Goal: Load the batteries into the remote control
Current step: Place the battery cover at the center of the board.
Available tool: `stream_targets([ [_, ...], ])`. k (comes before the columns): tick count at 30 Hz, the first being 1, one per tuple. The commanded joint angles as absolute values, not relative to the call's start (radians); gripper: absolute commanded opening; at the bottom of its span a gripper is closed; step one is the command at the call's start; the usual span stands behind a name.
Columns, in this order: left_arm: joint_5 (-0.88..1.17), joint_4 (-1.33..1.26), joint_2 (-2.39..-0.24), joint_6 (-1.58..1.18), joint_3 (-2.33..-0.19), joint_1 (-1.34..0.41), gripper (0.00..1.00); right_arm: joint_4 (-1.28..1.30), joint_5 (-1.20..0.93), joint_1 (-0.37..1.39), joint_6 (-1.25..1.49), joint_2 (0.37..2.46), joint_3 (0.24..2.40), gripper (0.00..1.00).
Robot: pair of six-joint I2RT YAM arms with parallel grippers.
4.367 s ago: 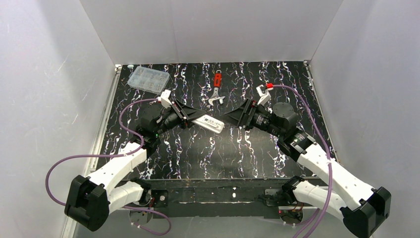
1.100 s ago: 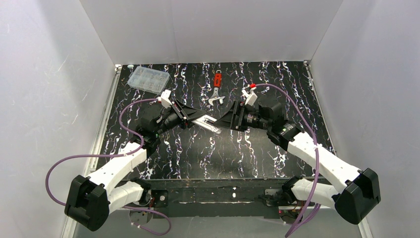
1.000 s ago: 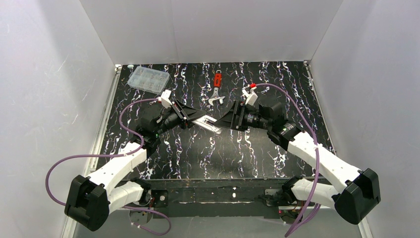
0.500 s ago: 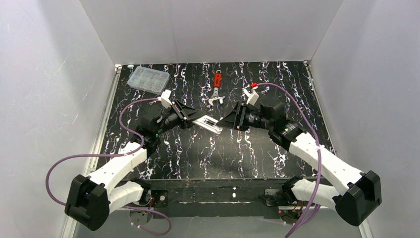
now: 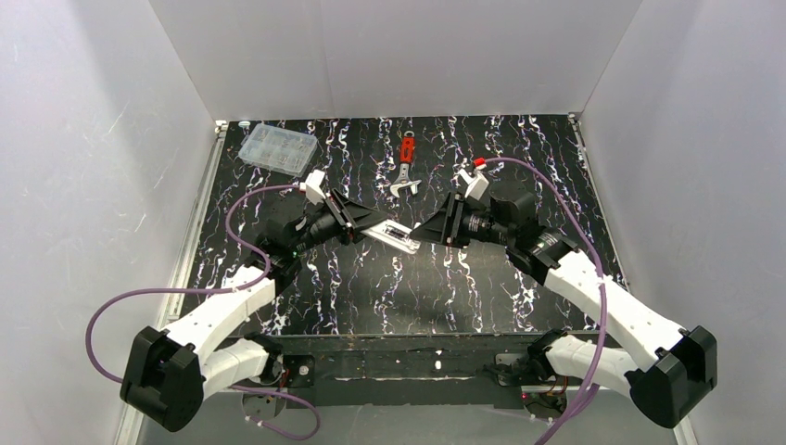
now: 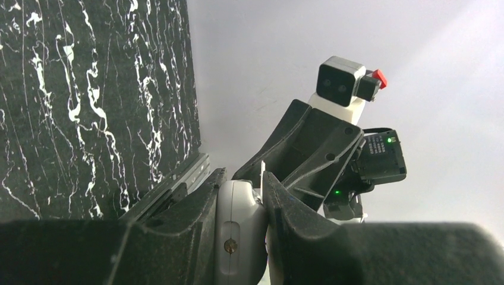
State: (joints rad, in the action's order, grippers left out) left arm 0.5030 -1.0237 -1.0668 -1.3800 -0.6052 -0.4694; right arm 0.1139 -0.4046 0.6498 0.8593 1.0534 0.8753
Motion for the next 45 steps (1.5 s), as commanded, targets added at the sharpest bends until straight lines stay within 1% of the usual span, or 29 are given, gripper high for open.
stream_targets([
  [1,0.56,-0.942,-1.001,-1.289,-0.663,-0.465,0.0,0.17,-0.31,0.623,0.802,0.993,0.892,0.02],
  [6,0.576,-0.801,-0.953,-1.191,-0.694,-0.465,0.0,0.187,-0.291,0.609,0.786,0.972,0.891,0.01],
  [14,0.581,-0.839,-0.963,-1.217,-0.685,-0.466,0.0,0.176,-0.317,0.6,0.78,0.986,0.889,0.01],
  [21,0.578,-0.746,-0.91,-1.17,-0.686,-0.463,0.0,0.261,-0.256,0.572,0.717,1.015,0.893,0.01],
  [26,0.586,-0.625,-0.858,-1.111,-0.722,-0.462,0.0,0.249,-0.268,0.566,0.711,1.103,0.867,0.01],
  [31,0.587,-0.52,-0.818,-1.06,-0.753,-0.461,0.0,0.282,-0.309,0.566,0.702,1.266,0.898,0.01],
  [36,0.582,-0.511,-0.813,-1.058,-0.756,-0.459,0.0,0.24,-0.378,0.568,0.693,1.401,0.913,0.01],
  [41,0.585,-0.504,-0.818,-1.058,-0.768,-0.459,0.0,0.221,-0.511,0.585,0.696,1.517,0.975,0.01],
  [45,0.584,-0.491,-0.815,-1.049,-0.771,-0.457,0.0,0.312,-0.523,0.598,0.656,1.608,1.046,0.01],
])
